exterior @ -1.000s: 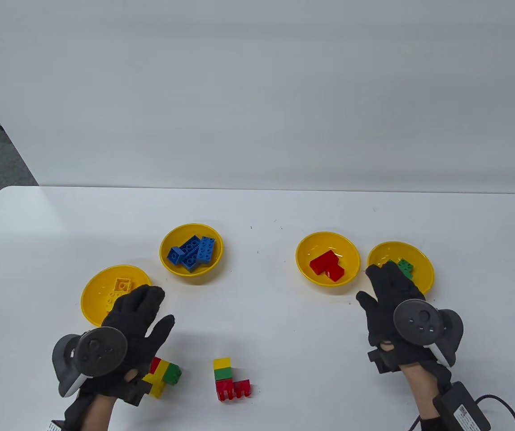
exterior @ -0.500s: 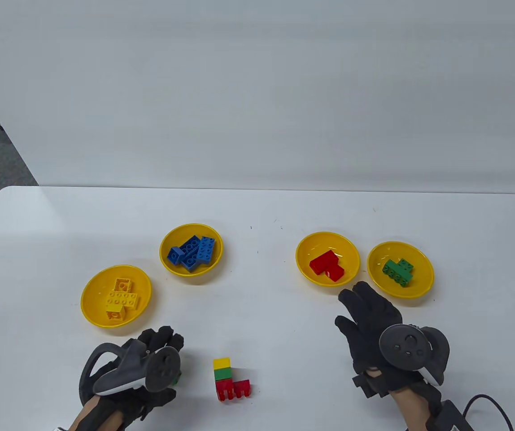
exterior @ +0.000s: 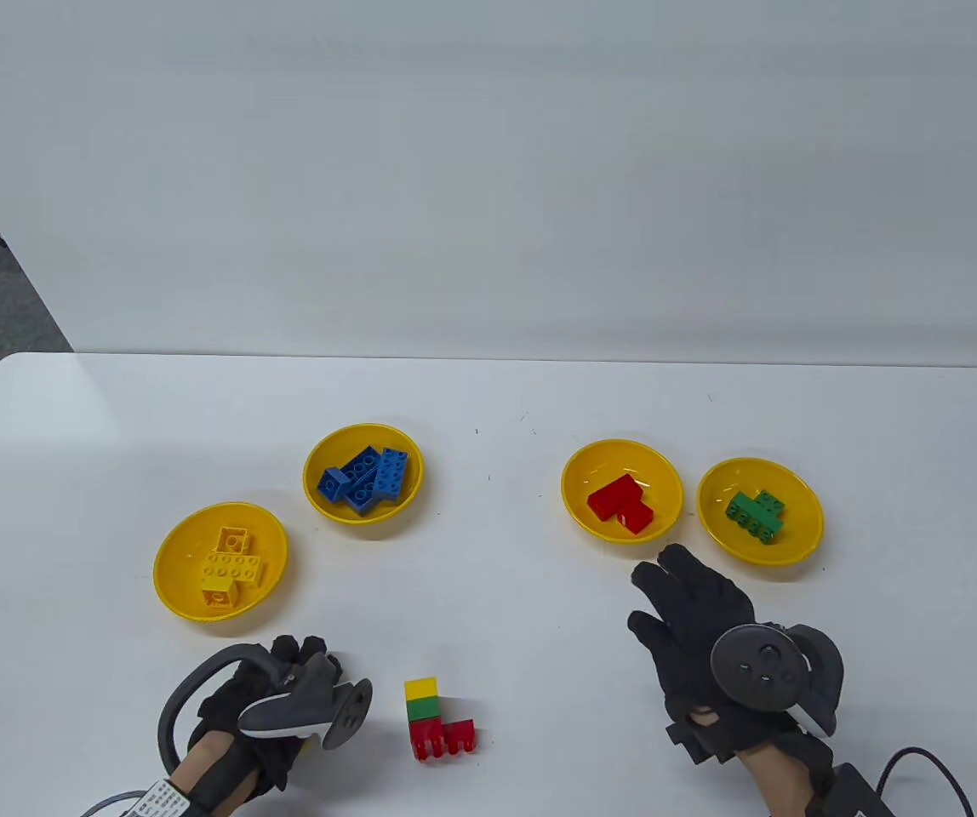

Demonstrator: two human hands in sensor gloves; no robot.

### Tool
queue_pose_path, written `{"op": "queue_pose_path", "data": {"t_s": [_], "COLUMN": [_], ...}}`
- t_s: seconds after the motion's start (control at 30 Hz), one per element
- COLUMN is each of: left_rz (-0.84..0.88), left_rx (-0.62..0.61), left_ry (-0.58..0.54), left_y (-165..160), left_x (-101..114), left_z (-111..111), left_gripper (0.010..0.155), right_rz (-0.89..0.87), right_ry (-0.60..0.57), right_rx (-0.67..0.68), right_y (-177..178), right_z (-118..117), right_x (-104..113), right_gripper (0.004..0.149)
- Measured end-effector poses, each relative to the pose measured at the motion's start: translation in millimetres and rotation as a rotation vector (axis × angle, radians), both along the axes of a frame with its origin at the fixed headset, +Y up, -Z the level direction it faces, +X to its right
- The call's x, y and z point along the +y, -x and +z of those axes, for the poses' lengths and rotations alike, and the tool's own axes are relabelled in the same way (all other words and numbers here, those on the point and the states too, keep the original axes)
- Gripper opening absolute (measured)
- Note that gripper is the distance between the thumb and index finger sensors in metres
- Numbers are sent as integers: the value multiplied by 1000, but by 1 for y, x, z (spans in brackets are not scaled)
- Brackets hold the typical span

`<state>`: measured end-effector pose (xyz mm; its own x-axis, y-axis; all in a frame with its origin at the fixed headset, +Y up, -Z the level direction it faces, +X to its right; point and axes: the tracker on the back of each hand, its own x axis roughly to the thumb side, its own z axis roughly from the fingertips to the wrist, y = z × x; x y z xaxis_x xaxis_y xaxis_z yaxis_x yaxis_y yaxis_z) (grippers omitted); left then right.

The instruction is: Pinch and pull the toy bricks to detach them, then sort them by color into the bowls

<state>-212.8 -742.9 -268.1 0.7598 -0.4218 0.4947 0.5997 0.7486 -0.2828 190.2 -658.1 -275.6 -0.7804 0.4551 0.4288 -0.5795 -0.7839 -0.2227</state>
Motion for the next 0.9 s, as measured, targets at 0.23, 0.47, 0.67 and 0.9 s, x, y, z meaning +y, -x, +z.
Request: {"op": "queue_pose_path", "data": {"t_s": [0.23, 0.47, 0.67, 0.9], "left_rz": [291, 921, 1254, 1073], "left_rx": [-21, -12, -44, -121], "left_ry": [-89, -393, -488, -592], "left_y": [5, -8, -43, -73], "left_x": [43, 138, 135, 98], "left_z": [-5, -2, 1, 14], "left_gripper": [99, 100, 100, 100], "right_rz": [-7, -136, -319, -411], "right_ry": [-2, -29, 11, 120], "right_rx": [5, 5, 63, 174], "right_y": [1, -3, -1, 30], "right_z": [1, 4, 2, 3], "right_x": [1, 10, 5, -15], "right_gripper": [57, 57, 60, 65]}}
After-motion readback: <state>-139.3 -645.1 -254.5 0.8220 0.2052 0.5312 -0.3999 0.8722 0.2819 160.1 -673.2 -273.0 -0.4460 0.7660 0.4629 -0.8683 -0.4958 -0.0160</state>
